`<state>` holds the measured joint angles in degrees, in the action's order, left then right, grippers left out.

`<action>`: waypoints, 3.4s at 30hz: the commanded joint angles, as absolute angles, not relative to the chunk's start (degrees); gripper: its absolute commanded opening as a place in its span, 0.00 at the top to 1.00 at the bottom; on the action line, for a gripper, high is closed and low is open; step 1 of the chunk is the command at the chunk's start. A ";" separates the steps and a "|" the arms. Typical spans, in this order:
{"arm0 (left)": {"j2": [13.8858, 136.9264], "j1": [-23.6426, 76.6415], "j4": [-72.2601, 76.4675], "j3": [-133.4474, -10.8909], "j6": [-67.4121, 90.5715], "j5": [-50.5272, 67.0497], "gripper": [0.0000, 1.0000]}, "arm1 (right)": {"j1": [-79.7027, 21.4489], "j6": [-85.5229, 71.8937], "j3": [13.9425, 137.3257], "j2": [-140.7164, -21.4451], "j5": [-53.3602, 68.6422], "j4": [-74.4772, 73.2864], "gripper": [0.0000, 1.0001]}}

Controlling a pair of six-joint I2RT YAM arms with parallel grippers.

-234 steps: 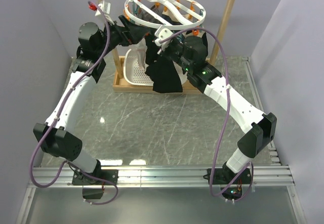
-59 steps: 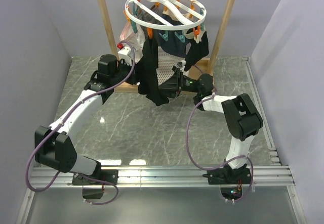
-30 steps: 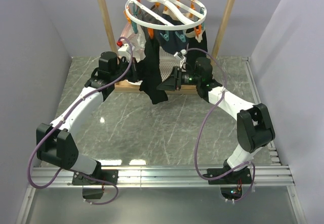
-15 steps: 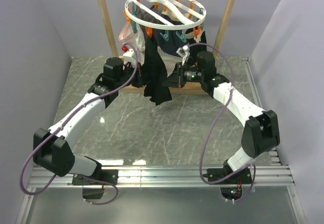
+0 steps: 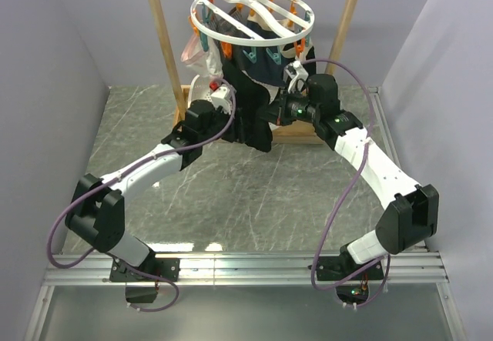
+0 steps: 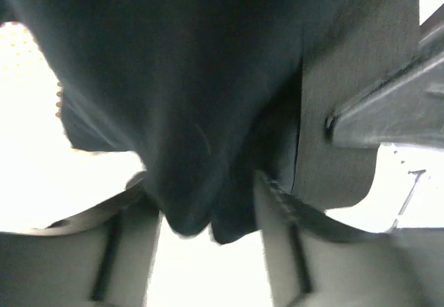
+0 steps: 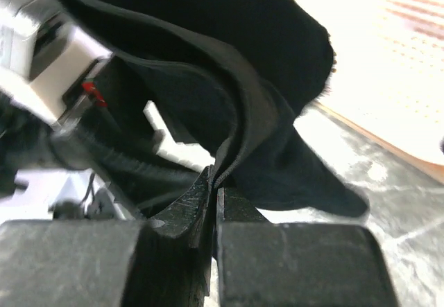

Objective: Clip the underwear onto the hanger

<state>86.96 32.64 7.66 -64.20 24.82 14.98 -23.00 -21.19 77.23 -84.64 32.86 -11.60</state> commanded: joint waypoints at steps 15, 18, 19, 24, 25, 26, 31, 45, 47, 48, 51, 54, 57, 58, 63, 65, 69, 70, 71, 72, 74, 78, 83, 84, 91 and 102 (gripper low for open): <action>61.96 40.67 20.02 -41.76 -15.45 12.05 0.18 | -24.26 -42.35 81.47 -83.85 19.86 -16.61 1.00; 63.19 43.67 25.73 -39.03 -23.27 9.77 0.18 | -24.26 -45.70 81.74 -83.94 21.27 -16.52 1.00; 63.63 44.20 27.32 -38.33 -26.25 9.32 0.17 | -24.17 -46.57 81.65 -84.11 21.97 -16.35 1.00; 67.66 46.93 39.62 -36.21 -30.85 5.11 0.11 | -24.17 -50.97 81.65 -84.11 22.59 -16.52 1.00; 68.28 47.19 41.38 -36.21 -31.37 3.18 0.08 | -24.08 -51.41 81.56 -84.20 22.59 -16.61 1.00; 69.51 47.63 42.79 -36.47 -31.64 2.56 0.08 | -24.08 -52.29 81.48 -84.20 22.76 -16.70 1.00; 74.43 50.53 49.39 -37.88 -33.75 0.18 0.07 | -23.73 -56.51 80.07 -84.55 25.48 -14.77 1.00; 75.42 36.66 34.55 -49.48 -1.51 5.97 1.00 | -23.38 -53.88 77.78 -83.58 25.05 -15.03 0.96; 74.97 35.78 33.93 -49.22 2.63 8.25 1.00 | -23.20 -53.88 77.78 -83.50 24.79 -14.85 1.00; 74.36 35.60 33.66 -48.87 2.81 8.61 1.00 | -23.12 -54.05 77.87 -83.58 24.09 -15.20 1.00; 71.47 38.31 36.46 -44.14 -6.47 6.79 0.72 | -22.24 -56.42 77.79 -83.67 24.60 -15.03 1.00; 70.40 46.90 39.72 -40.26 -19.48 0.18 0.10 | -21.89 -59.06 77.43 -83.85 25.05 -14.77 1.00; 70.92 50.96 43.76 -37.80 -24.41 -4.12 0.05 | -21.80 -62.92 76.47 -84.11 25.66 -14.51 1.00; 71.36 51.93 46.03 -37.44 -25.56 -5.17 0.04 | -21.71 -63.97 76.12 -84.02 25.93 -14.07 1.00; 77.86 55.28 54.30 -37.79 -32.85 -11.32 0.04 | -21.80 -71.09 74.10 -84.29 28.65 -11.96 1.00; 80.75 55.28 57.90 -38.84 -34.71 -12.74 0.06 | -21.80 -72.68 74.00 -84.20 29.18 -12.57 1.00; 84.11 55.20 61.42 -40.25 -38.40 -14.85 0.17 | -21.80 -74.70 73.39 -83.85 30.14 -13.09 1.00; 84.46 55.20 61.61 -40.86 -38.50 -15.72 0.20 | -21.71 -74.79 73.39 -83.85 30.23 -13.36 1.00; 84.64 55.20 61.61 -41.13 -38.58 -16.17 0.23 | -21.71 -74.62 73.56 -83.85 30.06 -13.45 1.00; 84.55 54.93 62.13 -41.13 -38.06 -16.43 0.32 | -21.71 -74.36 73.74 -83.93 29.88 -13.80 1.00; 83.07 54.49 62.66 -40.87 -37.18 -16.70 0.45 | -21.71 -73.57 73.92 -83.85 29.71 -14.32 1.00; 77.45 51.26 56.19 -41.13 -26.96 -11.80 0.93 | -21.53 -71.99 73.65 -84.02 29.36 -14.15 1.00; 71.29 42.81 34.66 -46.67 -5.21 -0.44 1.00 | -20.92 -69.53 73.48 -83.85 29.44 -12.31 0.93; 70.93 40.28 33.32 -46.67 -0.92 4.09 1.00 | -20.57 -68.91 73.82 -83.76 29.10 -12.30 0.90; 72.33 30.59 29.80 -43.68 18.70 15.53 1.00 | -17.94 -63.82 76.02 -83.58 27.95 -12.48 0.43; 83.31 21.28 34.54 -46.76 44.02 23.64 1.00 | -16.00 -55.72 73.22 -81.12 30.67 -7.21 0.33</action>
